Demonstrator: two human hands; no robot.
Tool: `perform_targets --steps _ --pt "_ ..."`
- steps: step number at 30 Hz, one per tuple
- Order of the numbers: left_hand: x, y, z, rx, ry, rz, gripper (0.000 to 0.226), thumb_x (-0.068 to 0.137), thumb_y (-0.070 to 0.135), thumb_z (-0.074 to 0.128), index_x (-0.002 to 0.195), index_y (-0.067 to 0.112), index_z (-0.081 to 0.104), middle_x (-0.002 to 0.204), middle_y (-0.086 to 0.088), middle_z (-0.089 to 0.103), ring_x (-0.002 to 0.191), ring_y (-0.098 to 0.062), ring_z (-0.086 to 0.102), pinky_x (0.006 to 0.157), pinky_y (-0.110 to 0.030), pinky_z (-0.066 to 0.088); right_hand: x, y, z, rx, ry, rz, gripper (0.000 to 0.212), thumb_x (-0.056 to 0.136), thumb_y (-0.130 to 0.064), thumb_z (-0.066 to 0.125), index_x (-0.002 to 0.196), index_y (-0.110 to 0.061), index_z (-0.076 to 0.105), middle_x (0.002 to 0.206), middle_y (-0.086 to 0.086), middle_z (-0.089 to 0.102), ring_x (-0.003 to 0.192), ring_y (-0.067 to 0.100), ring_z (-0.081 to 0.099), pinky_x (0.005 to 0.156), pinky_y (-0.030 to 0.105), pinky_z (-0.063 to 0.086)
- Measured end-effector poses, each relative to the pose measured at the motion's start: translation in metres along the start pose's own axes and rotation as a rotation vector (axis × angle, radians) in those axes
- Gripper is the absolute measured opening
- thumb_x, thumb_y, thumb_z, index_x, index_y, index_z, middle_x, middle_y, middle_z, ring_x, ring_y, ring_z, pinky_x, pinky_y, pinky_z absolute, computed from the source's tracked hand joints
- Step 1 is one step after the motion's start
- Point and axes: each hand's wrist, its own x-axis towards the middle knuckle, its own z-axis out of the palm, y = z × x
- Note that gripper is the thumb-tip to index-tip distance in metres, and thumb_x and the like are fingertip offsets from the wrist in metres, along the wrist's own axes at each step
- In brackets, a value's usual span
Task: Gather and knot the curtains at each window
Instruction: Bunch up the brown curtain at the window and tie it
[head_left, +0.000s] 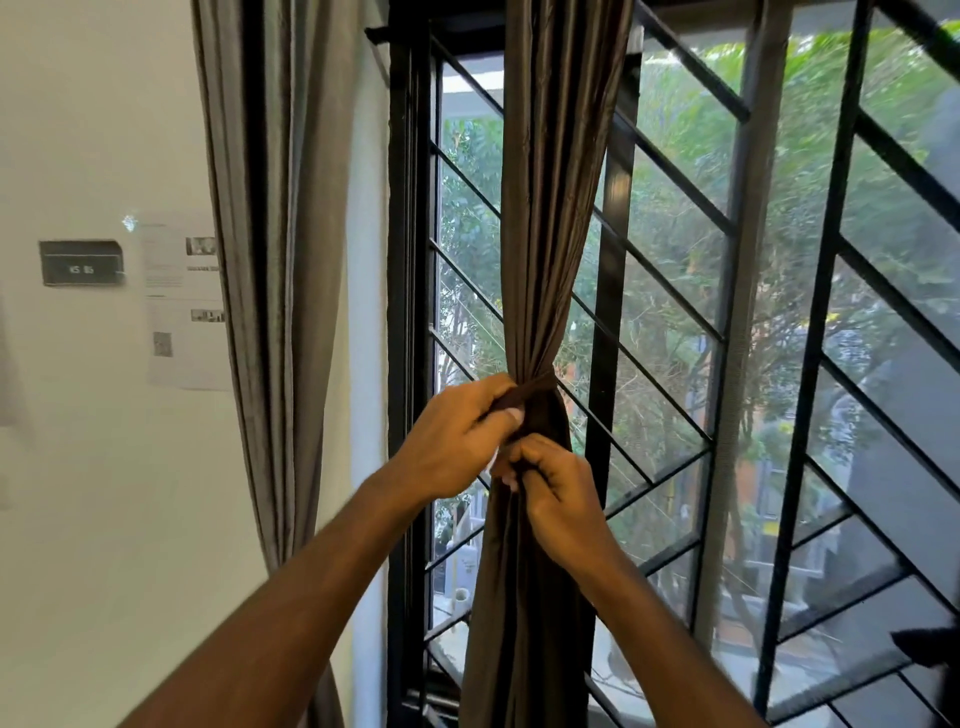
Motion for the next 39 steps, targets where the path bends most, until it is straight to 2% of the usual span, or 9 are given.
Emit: perform_targets --steps 3,9,13,16,20,24,30,34,39 --pt "-0.004 -0.007 0.004 -0.108 0.061 0.003 0.038 0.098 0.046 0.039 0.088 0.018 0.063 0.064 0.003 0.049 0.061 -0.020 0.047 0.062 -0.050 0.043 -0.004 -0.005 -0.005 -0.056 -0.029 -0.064 0.037 0.079 0.015 0.041 0.073 -0.017 0.058 0.074 -0.003 0.056 0.068 0.015 0.055 0.064 0.021 0.042" --pt "-0.001 -0.004 0.015 0.016 0.025 0.096 0.035 0.100 0.040 0.045 0.083 0.018 0.066 0.068 -0.001 0.063 0.066 -0.025 0.062 0.063 -0.051 0.050 0.009 -0.028 -0.024 -0.125 -0.102 -0.183 0.026 0.078 0.006 0.045 0.067 -0.012 0.060 0.062 -0.008 0.054 0.054 0.007 0.050 0.053 0.023 0.039" --pt "-0.001 -0.008 0.011 0.002 0.036 0.108 0.037 0.102 0.043 0.039 0.082 0.019 0.060 0.069 -0.003 0.062 0.067 -0.029 0.060 0.065 -0.052 0.049 0.035 -0.050 -0.038 0.248 0.029 -0.046 0.029 0.096 0.009 0.048 0.081 -0.013 0.060 0.055 -0.012 0.049 0.045 0.007 0.040 0.045 0.021 0.034" --pt "-0.004 -0.005 0.017 0.125 0.126 0.139 0.036 0.101 0.046 0.037 0.084 0.024 0.060 0.063 0.006 0.060 0.058 -0.020 0.059 0.058 -0.045 0.049 0.053 -0.059 -0.042 0.350 0.055 0.011 0.022 0.102 0.004 0.050 0.103 -0.017 0.056 0.070 0.002 0.062 0.055 0.010 0.054 0.051 0.018 0.043" --pt "-0.005 -0.007 0.021 -0.001 0.251 0.008 0.052 0.099 0.053 0.036 0.072 0.018 0.062 0.061 0.005 0.060 0.054 -0.015 0.056 0.056 -0.046 0.048 0.044 -0.048 -0.047 0.017 0.100 -0.177 0.031 0.087 0.006 0.064 0.111 -0.012 0.057 0.099 0.003 0.068 0.092 0.017 0.067 0.076 0.029 0.054" --pt "0.001 -0.006 0.015 0.027 0.202 -0.027 0.058 0.098 0.053 0.036 0.073 0.008 0.063 0.062 -0.003 0.061 0.057 -0.024 0.059 0.059 -0.054 0.048 0.036 -0.030 -0.037 -0.429 0.007 -0.379 0.043 0.082 0.003 0.069 0.124 -0.009 0.065 0.119 0.000 0.068 0.114 0.016 0.061 0.099 0.029 0.047" --pt "0.007 -0.001 -0.003 0.250 0.076 0.052 0.051 0.096 0.056 0.032 0.080 0.022 0.066 0.071 0.001 0.069 0.068 -0.020 0.067 0.071 -0.046 0.055 0.046 -0.028 -0.039 -0.610 0.001 -0.349 0.029 0.089 -0.014 0.060 0.117 -0.018 0.067 0.115 -0.005 0.068 0.107 0.020 0.063 0.087 0.040 0.043" --pt "0.019 0.010 -0.016 0.336 -0.072 0.031 0.055 0.093 0.052 0.036 0.075 0.012 0.068 0.070 -0.005 0.068 0.068 -0.024 0.066 0.073 -0.046 0.054 0.054 -0.035 -0.040 -0.736 -0.020 -0.362 0.022 0.087 -0.020 0.054 0.104 -0.017 0.067 0.103 -0.002 0.061 0.094 0.024 0.056 0.077 0.043 0.043" --pt "0.021 0.005 -0.034 0.335 -0.213 0.086 0.046 0.088 0.058 0.051 0.085 0.013 0.063 0.069 -0.006 0.064 0.063 -0.020 0.061 0.065 -0.045 0.053 0.062 -0.043 -0.046 -0.623 -0.191 -0.367 0.011 0.086 -0.016 0.050 0.083 -0.009 0.059 0.099 0.002 0.046 0.087 0.024 0.047 0.076 0.045 0.045"
